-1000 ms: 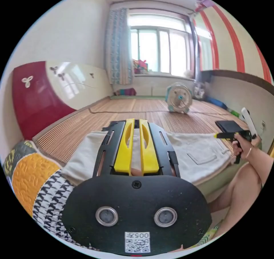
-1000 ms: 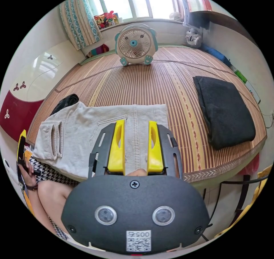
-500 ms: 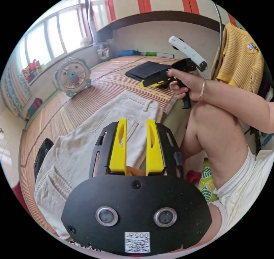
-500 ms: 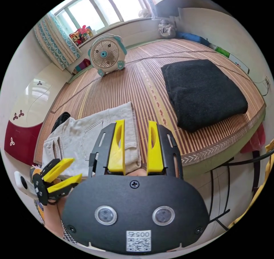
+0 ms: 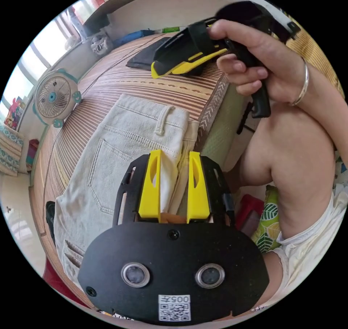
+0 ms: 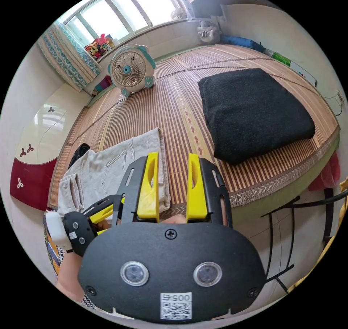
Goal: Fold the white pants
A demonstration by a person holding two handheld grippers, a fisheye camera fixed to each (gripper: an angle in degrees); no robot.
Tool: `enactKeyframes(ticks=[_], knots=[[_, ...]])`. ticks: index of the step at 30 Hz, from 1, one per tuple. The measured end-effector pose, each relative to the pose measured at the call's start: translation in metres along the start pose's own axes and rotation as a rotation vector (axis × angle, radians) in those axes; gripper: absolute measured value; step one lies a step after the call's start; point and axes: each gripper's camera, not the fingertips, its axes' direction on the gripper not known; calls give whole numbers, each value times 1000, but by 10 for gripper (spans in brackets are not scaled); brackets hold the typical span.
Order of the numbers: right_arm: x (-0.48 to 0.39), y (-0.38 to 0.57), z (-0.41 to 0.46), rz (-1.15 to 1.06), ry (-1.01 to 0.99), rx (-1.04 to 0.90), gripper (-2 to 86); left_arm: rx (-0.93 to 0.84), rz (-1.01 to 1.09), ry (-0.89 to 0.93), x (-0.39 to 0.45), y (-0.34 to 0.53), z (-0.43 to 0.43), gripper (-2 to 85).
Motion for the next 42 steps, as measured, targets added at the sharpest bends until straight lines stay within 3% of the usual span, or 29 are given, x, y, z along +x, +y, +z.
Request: enactKeyframes(ticks=[6,11,17,22,29,34,42], knots=[[37,-4,23,44,-198,-135,128,122,-90,54,-23,10,-27,70],[73,-5,39,140,-494,-180,147,198,-114,31,-26,23,-44,64],[72,-4,58,116,-525,-273,171,235,-136,20,-27,36,-54,63],[54,-2,73,55,-518,-338,178,248,-113,-14,-19,47,-61,64],[47,0,85,139,-402,-320,110,233,-107,3,-16,65,-65,72],[40,5,89,181,-281,-333,70,326,-276,-41,-43,110,-93,65],[14,8,72,13,-215,-313,49,331,-491,-112,-82,184,-116,54]])
